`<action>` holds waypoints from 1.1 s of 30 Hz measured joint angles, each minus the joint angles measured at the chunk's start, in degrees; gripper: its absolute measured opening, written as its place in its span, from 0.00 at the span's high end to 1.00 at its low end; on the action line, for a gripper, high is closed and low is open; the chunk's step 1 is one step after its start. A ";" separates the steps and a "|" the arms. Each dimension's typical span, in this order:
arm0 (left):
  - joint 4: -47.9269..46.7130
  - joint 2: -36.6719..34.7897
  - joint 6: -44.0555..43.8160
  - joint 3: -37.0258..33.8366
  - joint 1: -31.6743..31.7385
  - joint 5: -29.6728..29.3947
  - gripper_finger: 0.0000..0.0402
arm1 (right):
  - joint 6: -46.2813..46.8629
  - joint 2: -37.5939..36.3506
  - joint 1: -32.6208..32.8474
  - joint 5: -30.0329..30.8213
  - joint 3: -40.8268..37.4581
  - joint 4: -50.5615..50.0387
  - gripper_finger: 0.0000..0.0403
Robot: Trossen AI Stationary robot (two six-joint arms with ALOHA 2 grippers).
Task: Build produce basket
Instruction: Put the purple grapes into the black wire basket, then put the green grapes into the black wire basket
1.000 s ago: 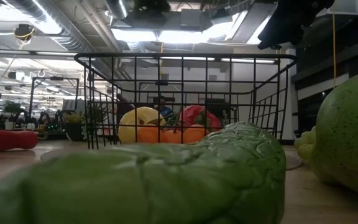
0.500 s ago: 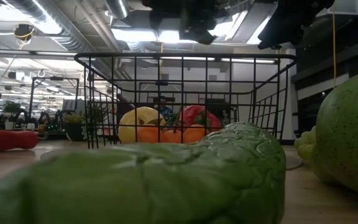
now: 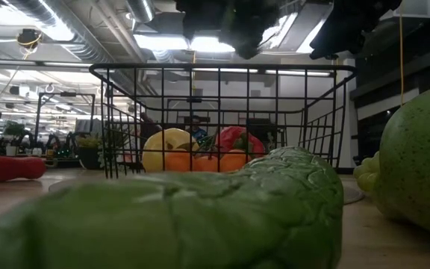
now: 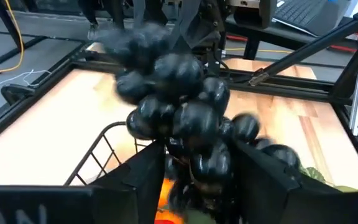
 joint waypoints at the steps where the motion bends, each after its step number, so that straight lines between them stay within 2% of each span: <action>1: -0.12 0.00 -0.68 0.00 -0.02 0.00 0.56 | 0.00 0.00 0.00 0.00 0.00 0.00 0.57; 6: -0.62 -0.02 -4.41 0.00 0.01 3.01 0.55 | 0.00 0.00 0.01 0.00 0.00 -0.02 0.57; 16: -0.60 -0.10 -4.43 0.00 -0.15 2.58 0.55 | 0.00 0.00 0.00 0.00 0.00 -0.02 0.57; 19: -3.69 -1.56 -4.60 0.07 -0.75 2.44 0.56 | 0.00 0.00 0.00 0.00 0.00 -0.04 0.57; 25: -22.69 -7.70 -12.63 0.09 -2.58 2.18 0.56 | 1.36 -0.02 0.02 -0.07 0.00 -0.85 0.57; 30: -39.17 -15.56 -22.76 0.07 -5.80 -5.79 0.56 | 1.59 -0.02 0.02 -0.06 0.02 -1.57 0.57; 33: -48.44 -19.69 -28.90 0.07 -7.29 -7.60 0.56 | 1.66 -0.02 0.02 -0.04 0.02 -1.92 0.57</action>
